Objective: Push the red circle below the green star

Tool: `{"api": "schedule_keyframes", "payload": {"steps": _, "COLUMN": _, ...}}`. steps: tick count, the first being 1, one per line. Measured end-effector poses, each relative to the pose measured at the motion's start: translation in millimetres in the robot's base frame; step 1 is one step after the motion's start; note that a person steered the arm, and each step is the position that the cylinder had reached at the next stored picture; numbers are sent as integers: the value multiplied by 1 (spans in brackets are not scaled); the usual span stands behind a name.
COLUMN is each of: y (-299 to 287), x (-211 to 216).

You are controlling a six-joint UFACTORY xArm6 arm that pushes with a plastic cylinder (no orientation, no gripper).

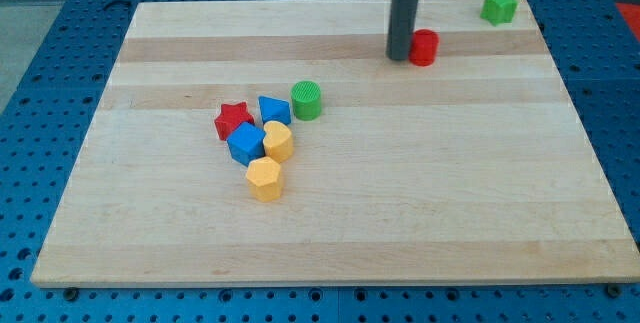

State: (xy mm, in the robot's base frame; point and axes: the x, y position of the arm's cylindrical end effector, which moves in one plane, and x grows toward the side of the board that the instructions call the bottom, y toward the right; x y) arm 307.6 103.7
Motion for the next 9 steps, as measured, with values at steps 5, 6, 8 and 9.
{"api": "schedule_keyframes", "payload": {"steps": 5, "y": 30, "x": 22}}
{"api": "schedule_keyframes", "payload": {"steps": 6, "y": 51, "x": 22}}
{"api": "schedule_keyframes", "payload": {"steps": 8, "y": 94, "x": 15}}
{"api": "schedule_keyframes", "payload": {"steps": 9, "y": 108, "x": 1}}
